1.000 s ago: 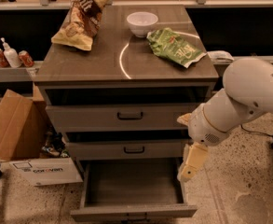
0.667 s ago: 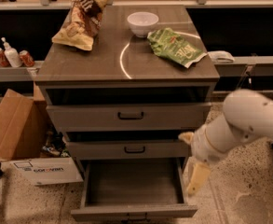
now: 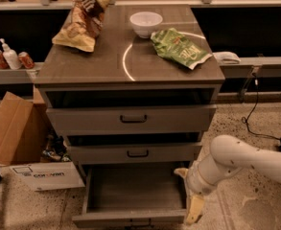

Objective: Close bottom drawer

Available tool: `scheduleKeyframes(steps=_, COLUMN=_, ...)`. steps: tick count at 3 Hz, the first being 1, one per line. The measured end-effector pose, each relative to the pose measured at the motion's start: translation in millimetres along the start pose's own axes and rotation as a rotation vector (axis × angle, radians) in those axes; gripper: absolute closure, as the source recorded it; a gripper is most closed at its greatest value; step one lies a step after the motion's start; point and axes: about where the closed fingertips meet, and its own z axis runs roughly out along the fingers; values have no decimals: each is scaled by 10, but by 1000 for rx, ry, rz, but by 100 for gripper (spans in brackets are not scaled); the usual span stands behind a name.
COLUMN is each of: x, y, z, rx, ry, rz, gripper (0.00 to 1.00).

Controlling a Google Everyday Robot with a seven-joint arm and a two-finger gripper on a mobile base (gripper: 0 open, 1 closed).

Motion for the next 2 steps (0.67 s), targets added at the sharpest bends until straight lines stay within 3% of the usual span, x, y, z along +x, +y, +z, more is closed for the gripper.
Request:
scheduleKeyframes(steps=1, x=60, y=104, z=233, rx=-47, ry=-25, rz=25, gripper=0)
scheduleKeyframes(steps=2, x=59, y=103, z=230, rx=-47, ry=-25, rz=25, gripper=0)
